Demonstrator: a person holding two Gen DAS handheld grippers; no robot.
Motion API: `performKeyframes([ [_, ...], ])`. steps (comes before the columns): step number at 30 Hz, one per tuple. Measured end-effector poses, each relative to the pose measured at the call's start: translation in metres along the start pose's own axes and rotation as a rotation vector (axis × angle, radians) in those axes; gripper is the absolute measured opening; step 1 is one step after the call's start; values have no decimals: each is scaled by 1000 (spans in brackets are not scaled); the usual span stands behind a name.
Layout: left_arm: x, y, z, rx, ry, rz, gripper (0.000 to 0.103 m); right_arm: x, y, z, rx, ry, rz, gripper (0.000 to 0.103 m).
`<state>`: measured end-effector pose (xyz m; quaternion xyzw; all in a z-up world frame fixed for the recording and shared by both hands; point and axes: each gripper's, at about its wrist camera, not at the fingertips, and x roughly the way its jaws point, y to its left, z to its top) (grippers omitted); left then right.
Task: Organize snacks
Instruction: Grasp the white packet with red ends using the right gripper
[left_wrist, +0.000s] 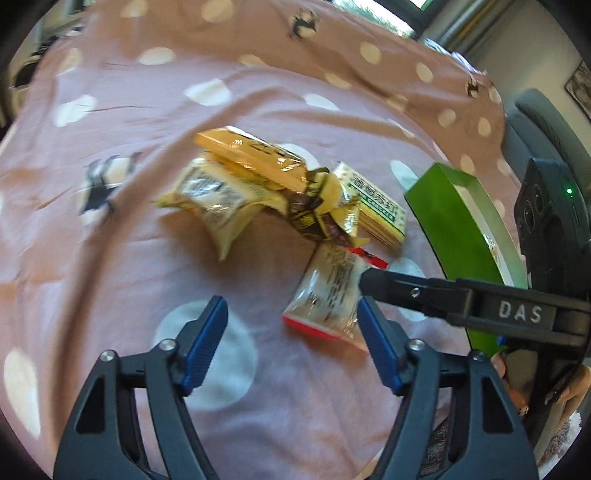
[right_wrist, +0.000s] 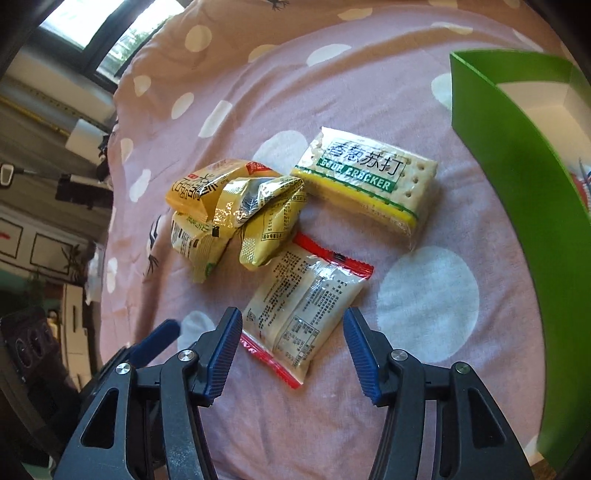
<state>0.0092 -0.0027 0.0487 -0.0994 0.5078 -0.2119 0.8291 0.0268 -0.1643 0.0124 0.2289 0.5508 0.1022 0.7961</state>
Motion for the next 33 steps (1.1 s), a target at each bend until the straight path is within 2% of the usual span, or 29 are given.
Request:
performKeyframes([
  [7, 33, -8, 7, 49, 110, -50, 44, 14, -11, 10, 51, 15, -27, 58],
  [9, 36, -12, 6, 64, 109, -66, 43, 17, -15, 11, 59, 25, -14, 58],
  [11, 38, -19, 5, 85, 113, -84, 37, 16, -14, 11, 50, 17, -11, 58],
  [19, 36, -35, -2, 106, 107, -51, 39, 14, -9, 2, -10, -10, -46, 56],
  [23, 21, -47, -8, 124, 66, -33, 36, 6, -5, -5, -33, -24, -66, 56],
  [33, -23, -76, -6, 153, -48, -27, 36, -50, 17, -18, -104, -166, -68, 56],
])
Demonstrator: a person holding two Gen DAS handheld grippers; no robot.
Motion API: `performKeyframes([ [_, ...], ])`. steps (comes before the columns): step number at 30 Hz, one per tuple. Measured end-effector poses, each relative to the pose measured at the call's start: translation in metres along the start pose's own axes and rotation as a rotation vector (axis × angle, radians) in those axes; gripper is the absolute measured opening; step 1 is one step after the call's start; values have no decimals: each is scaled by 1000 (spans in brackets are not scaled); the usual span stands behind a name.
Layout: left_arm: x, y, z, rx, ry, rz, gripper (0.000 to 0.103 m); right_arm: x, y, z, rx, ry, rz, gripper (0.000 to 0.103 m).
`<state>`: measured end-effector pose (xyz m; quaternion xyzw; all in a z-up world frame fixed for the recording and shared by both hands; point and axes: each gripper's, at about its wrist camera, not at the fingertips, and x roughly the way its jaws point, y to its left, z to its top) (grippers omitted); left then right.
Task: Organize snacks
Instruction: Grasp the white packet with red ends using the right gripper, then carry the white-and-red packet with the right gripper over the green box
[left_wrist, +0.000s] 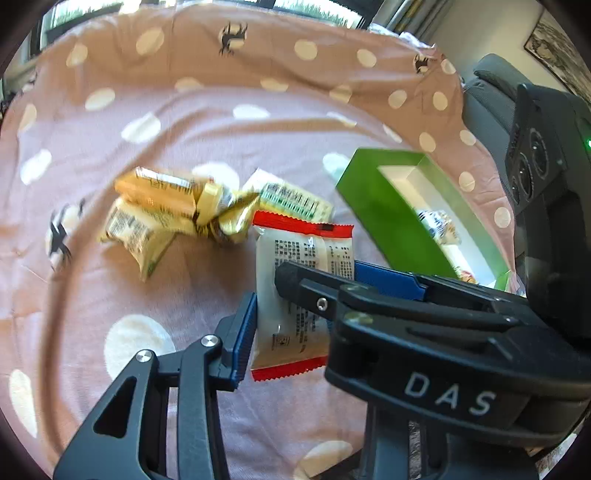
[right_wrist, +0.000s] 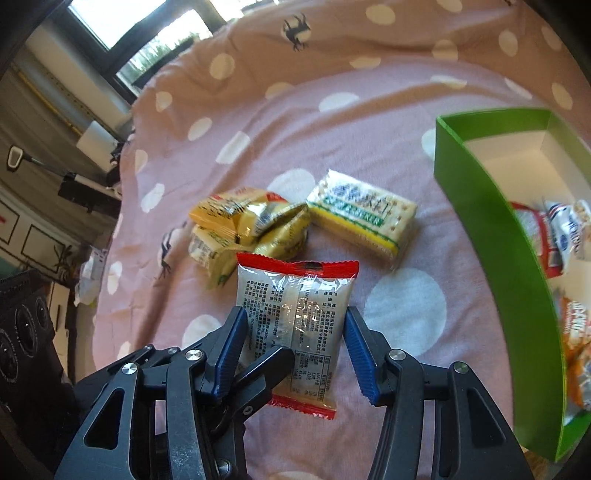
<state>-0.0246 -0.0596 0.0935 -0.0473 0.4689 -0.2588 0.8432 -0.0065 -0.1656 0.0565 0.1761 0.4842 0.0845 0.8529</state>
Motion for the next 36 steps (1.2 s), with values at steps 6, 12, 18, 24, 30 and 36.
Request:
performKeyframes([
  [6, -28, -18, 5, 38, -75, -5, 36, -39, 10, 3, -35, -107, 0, 56],
  [12, -44, -41, 14, 90, -132, -7, 36, -71, 11, 1, -51, -192, -6, 56],
  [18, -50, -67, 27, 146, -171, -16, 36, -97, 5, 5, -56, -266, -21, 56],
  [24, -49, -93, 43, 197, -202, -34, 36, -121, -13, 14, -45, -342, -26, 56],
  [30, -34, -120, 60, 255, -213, -49, 36, -137, -43, 26, -7, -396, -30, 57],
  [36, -11, -142, 79, 286, -199, -77, 36, -143, -74, 40, 31, -420, -47, 57],
])
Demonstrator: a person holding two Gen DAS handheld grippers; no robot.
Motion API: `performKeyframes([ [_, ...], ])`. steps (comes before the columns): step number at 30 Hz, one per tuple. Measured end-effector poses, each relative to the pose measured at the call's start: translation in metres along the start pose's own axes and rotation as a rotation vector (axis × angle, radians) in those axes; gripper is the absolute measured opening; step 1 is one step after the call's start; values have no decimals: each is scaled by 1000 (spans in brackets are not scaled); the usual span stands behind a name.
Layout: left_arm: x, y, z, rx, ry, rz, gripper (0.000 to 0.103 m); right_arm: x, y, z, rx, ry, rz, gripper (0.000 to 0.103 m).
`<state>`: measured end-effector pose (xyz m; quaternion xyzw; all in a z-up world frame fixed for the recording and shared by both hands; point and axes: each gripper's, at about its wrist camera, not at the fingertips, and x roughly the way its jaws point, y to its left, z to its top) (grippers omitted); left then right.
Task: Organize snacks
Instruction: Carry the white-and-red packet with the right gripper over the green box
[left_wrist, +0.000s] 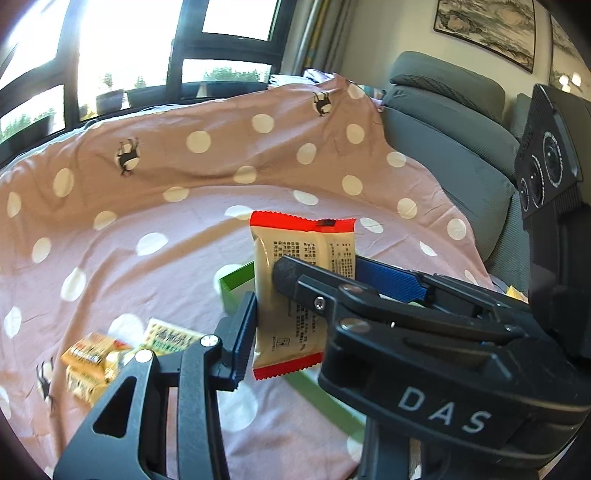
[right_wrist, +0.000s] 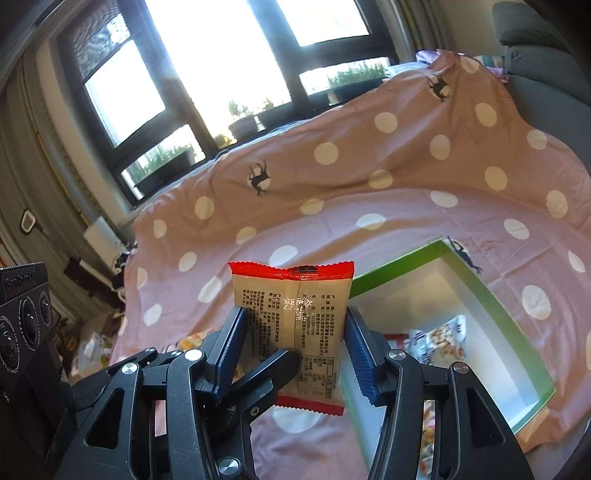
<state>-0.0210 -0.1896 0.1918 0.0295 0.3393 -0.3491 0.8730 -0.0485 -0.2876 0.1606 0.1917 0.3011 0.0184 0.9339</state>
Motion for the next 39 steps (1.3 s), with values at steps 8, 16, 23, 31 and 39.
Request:
performKeyframes([
  [8, 33, 1, 12, 3, 20, 17, 36, 22, -33, 13, 58, 12, 21, 56],
  [16, 68, 9, 11, -21, 89, 7, 36, 52, -53, 11, 87, 38, 26, 57],
  [23, 93, 4, 11, -28, 131, -27, 37, 64, -76, 11, 129, 64, -2, 57],
  [31, 117, 2, 9, -31, 183, -47, 37, 77, -97, 7, 188, 111, -20, 57],
  [39, 137, 6, 8, -46, 228, -54, 37, 91, -116, 3, 251, 156, -3, 57],
])
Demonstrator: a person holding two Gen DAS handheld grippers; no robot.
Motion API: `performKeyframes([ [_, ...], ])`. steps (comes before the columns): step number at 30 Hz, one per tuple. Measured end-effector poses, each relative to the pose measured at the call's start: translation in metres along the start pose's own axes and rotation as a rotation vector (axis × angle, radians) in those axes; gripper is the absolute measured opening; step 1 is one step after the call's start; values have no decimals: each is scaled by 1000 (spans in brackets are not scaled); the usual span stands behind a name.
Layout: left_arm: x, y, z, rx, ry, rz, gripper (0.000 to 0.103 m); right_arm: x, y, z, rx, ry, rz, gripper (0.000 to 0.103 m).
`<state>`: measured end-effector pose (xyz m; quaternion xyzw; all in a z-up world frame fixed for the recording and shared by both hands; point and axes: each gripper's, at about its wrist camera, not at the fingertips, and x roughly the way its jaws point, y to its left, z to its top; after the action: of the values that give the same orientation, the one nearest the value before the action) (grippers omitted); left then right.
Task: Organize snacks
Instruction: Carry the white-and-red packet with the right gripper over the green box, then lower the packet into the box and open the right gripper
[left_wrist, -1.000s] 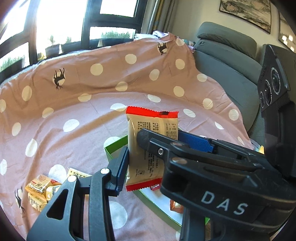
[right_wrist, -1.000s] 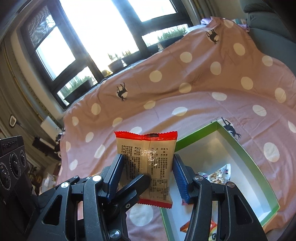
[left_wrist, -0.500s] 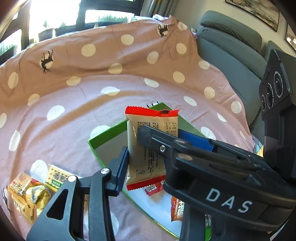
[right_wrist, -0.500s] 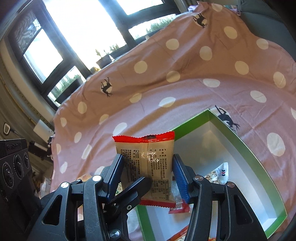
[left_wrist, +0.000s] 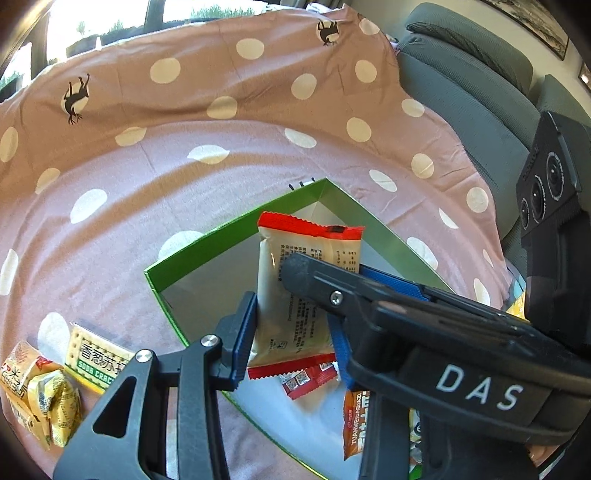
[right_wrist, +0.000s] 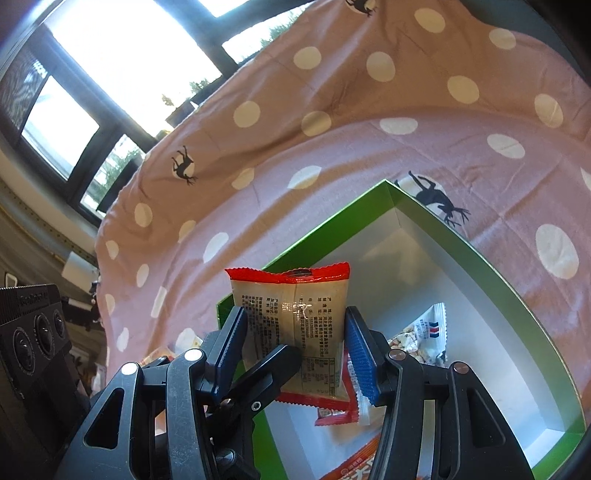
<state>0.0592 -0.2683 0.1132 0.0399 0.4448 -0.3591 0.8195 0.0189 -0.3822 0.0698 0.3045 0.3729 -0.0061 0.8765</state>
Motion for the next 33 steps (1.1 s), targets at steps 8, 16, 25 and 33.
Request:
performKeyframes([
  [8, 15, 1, 0, -3, 38, -2, 36, 11, -12, 1, 39, 33, -19, 56],
  [16, 24, 0, 0, -8, 64, -2, 36, 18, -18, 0, 62, 56, -39, 57],
  [25, 32, -2, 0, -10, 83, -4, 36, 22, -24, -1, 82, 75, -58, 57],
  [33, 38, -2, -1, -14, 98, -11, 36, 25, -26, -2, 90, 89, -79, 57],
])
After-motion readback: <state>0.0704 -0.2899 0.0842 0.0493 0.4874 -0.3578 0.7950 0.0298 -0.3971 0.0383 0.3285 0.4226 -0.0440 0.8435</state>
